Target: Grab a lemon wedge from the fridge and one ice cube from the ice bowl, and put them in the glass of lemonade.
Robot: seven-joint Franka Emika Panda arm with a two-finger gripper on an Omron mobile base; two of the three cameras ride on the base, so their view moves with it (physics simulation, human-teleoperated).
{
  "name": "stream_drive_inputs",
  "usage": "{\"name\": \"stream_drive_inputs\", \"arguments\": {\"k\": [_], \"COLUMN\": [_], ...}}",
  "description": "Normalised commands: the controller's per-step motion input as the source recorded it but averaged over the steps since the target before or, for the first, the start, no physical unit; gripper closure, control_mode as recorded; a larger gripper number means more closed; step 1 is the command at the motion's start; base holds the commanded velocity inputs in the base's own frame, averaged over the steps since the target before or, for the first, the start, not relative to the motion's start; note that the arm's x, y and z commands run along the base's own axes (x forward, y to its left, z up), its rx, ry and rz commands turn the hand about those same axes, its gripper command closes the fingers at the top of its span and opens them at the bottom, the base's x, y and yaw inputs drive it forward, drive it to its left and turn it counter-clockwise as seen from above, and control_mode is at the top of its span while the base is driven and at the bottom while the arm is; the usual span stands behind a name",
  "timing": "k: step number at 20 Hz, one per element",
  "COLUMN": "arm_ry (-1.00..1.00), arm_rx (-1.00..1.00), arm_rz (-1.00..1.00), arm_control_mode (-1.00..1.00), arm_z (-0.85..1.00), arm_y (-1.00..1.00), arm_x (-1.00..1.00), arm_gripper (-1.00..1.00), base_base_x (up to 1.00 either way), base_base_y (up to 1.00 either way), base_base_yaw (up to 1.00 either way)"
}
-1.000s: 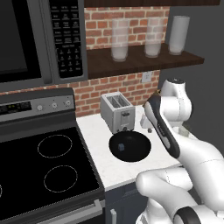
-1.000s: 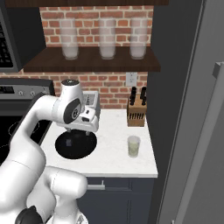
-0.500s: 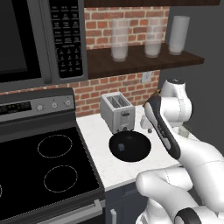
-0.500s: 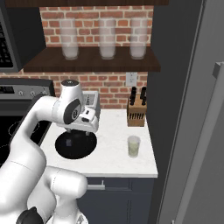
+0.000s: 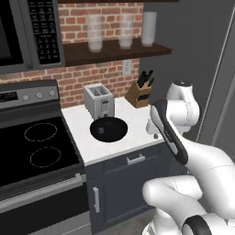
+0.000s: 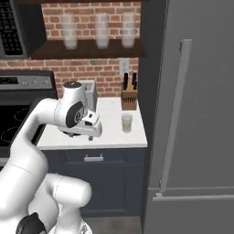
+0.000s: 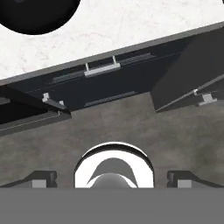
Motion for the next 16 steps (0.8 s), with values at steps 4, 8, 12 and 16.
{"name": "stream_drive_inputs", "arguments": {"k": [4, 8, 12, 16], "arm_ry": [0.00, 0.00, 0.00, 0.00], "arm_rx": [0.00, 0.00, 0.00, 0.00], "arm_rz": [0.00, 0.00, 0.00, 0.00], "arm_control_mode": [1.00, 1.00, 1.00, 1.00], "arm_z": [0.00, 0.00, 0.00, 0.00], "arm_y": [0.00, 0.00, 0.00, 0.00], "arm_x": [0.00, 0.00, 0.00, 0.00], "arm_gripper": [-1.00, -1.00, -1.00, -1.00], "base_base_x": [-0.75, 0.08, 0.83, 0.20], "base_base_y": [-0.75, -0.60, -0.12, 0.00], "base_base_yaw": [-0.17, -0.34, -0.36, -0.10]}}
